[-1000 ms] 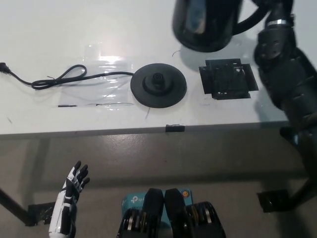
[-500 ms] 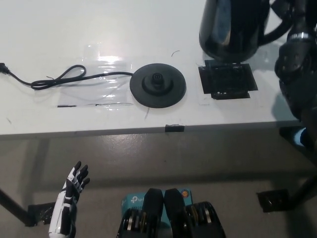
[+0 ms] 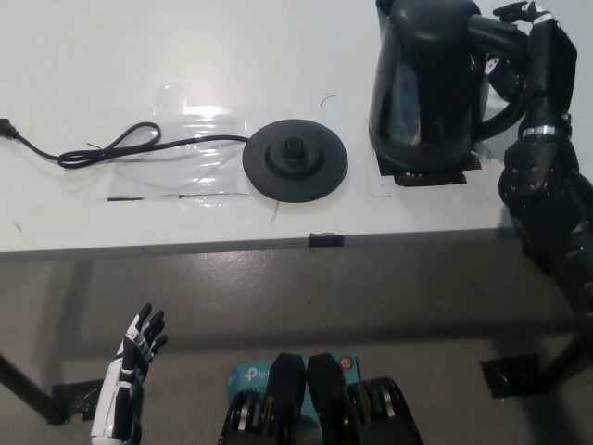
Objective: Use the right hand to grab the handle of the kettle from the base and place it on the right side
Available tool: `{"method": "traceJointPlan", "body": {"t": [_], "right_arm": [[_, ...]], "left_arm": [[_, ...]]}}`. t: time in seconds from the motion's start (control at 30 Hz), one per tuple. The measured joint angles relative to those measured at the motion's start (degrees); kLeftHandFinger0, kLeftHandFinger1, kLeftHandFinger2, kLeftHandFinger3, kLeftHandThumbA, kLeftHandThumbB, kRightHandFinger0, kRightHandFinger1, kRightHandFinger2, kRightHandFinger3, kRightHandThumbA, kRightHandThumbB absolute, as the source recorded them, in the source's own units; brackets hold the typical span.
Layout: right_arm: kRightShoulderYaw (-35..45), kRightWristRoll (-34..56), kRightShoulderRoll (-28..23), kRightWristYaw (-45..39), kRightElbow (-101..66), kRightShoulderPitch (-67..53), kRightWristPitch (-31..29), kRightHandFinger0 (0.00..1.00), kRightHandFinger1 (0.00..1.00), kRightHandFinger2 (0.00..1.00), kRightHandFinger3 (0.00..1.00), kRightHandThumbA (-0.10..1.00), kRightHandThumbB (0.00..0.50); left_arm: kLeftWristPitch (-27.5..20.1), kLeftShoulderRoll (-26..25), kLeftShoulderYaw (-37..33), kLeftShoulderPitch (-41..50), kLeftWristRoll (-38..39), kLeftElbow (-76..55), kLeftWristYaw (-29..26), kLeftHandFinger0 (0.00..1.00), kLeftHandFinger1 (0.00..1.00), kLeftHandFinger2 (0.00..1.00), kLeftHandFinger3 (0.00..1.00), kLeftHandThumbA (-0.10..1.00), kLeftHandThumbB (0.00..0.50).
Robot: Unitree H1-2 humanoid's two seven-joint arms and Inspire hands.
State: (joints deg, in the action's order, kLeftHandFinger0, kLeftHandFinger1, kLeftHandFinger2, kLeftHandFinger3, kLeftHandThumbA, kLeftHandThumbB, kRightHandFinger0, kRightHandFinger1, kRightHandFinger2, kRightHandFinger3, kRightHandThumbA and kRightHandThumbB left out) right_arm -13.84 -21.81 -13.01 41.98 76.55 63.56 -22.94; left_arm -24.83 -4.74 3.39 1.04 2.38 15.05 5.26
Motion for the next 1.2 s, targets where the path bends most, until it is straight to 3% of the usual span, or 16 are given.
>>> {"method": "traceJointPlan", "body": {"t": [0.03, 0.07, 0.1, 0.13, 0.17, 0.2, 0.23, 0.27, 0.4, 0.53, 0.77, 0.93, 1.1, 1.2], "right_arm": [[-0.44, -0.07, -0.02, 0.54, -0.24, -0.54, -0.33, 0.00, 0.23, 0.69, 0.67, -0.10, 0.102], [-0.76, -0.14, -0.08, 1.05, -0.48, -0.91, -0.59, 0.06, 0.31, 0.73, 0.69, -0.10, 0.183], [-0.99, -0.23, -0.15, 1.40, -0.65, -1.12, -0.76, 0.17, 0.44, 0.83, 0.77, 0.00, 0.244], [-1.38, -0.38, -0.29, 1.95, -0.86, -1.47, -1.03, 0.44, 0.72, 1.00, 1.00, 0.25, 0.339], [-1.63, -0.58, -0.42, 2.25, -0.92, -1.68, -1.25, 0.91, 1.00, 1.00, 1.00, 0.47, 0.413], [-1.90, -0.73, -0.68, 2.10, -0.94, -1.79, -1.38, 0.96, 1.00, 1.00, 1.00, 0.47, 0.416], [-2.05, -0.72, -0.88, 1.60, -1.13, -1.88, -1.43, 1.00, 1.00, 1.00, 1.00, 0.59, 0.464], [-2.30, -0.68, -1.53, 0.13, -1.82, -2.14, -1.52, 1.00, 1.00, 1.00, 1.00, 0.64, 0.496], [-2.21, 0.27, -2.52, -4.67, -2.47, -3.09, -1.50, 1.00, 1.00, 1.00, 1.00, 0.68, 0.500], [-2.02, 1.20, -3.64, -8.73, -4.20, -4.26, -1.44, 1.00, 1.00, 1.00, 1.00, 0.81, 0.500], [-0.60, 4.33, -5.50, -17.36, -8.66, -5.92, -1.35, 1.00, 1.00, 1.00, 1.00, 0.77, 0.500], [0.97, 7.12, -6.65, -23.22, -12.16, -7.88, -1.03, 1.00, 1.00, 1.00, 1.00, 0.83, 0.500], [3.12, 10.46, -8.08, -29.41, -16.92, -10.67, 0.10, 1.00, 1.00, 1.00, 1.00, 0.76, 0.500], [4.61, 13.01, -8.79, -33.26, -20.24, -12.28, 1.20, 1.00, 1.00, 1.00, 1.00, 0.86, 0.500]], "left_arm": [[0.00, 0.00, 0.06, 0.00, 0.06, 0.02, 0.00, 1.00, 1.00, 1.00, 1.00, 1.00, 0.483], [0.00, 0.00, 0.11, 0.00, 0.12, 0.02, 0.00, 1.00, 1.00, 1.00, 1.00, 1.00, 0.486], [0.00, -0.01, 0.13, 0.00, 0.16, 0.02, 0.00, 1.00, 1.00, 1.00, 1.00, 1.00, 0.486], [0.00, -0.01, 0.15, 0.00, 0.23, 0.02, 0.00, 1.00, 1.00, 1.00, 1.00, 1.00, 0.487], [0.00, -0.01, 0.17, 0.01, 0.31, 0.02, 0.00, 1.00, 1.00, 1.00, 1.00, 1.00, 0.492], [0.00, -0.01, 0.19, 0.01, 0.37, 0.03, 0.01, 1.00, 1.00, 1.00, 1.00, 1.00, 0.492], [0.00, -0.01, 0.20, 0.01, 0.41, 0.03, 0.01, 1.00, 1.00, 1.00, 1.00, 1.00, 0.493], [0.00, -0.01, 0.21, 0.01, 0.48, 0.03, 0.01, 1.00, 1.00, 1.00, 1.00, 1.00, 0.492], [0.07, 0.00, 0.15, 0.05, 0.49, 0.31, -0.01, 1.00, 1.00, 1.00, 1.00, 1.00, 0.484], [0.08, 0.01, 0.10, 0.04, 0.49, 0.62, -0.02, 1.00, 1.00, 1.00, 1.00, 1.00, 0.491], [0.09, 0.02, 0.10, 0.05, 0.49, 1.32, -0.02, 1.00, 1.00, 1.00, 1.00, 1.00, 0.497], [0.10, 0.01, 0.10, 0.03, 0.49, 1.36, -0.02, 1.00, 1.00, 1.00, 1.00, 1.00, 0.500], [0.10, 0.01, 0.11, 0.02, 0.50, 1.37, -0.03, 1.00, 1.00, 1.00, 1.00, 1.00, 0.490], [0.10, 0.01, 0.11, 0.00, 0.50, 1.37, -0.03, 1.00, 1.00, 1.00, 1.00, 1.00, 0.492]]}}
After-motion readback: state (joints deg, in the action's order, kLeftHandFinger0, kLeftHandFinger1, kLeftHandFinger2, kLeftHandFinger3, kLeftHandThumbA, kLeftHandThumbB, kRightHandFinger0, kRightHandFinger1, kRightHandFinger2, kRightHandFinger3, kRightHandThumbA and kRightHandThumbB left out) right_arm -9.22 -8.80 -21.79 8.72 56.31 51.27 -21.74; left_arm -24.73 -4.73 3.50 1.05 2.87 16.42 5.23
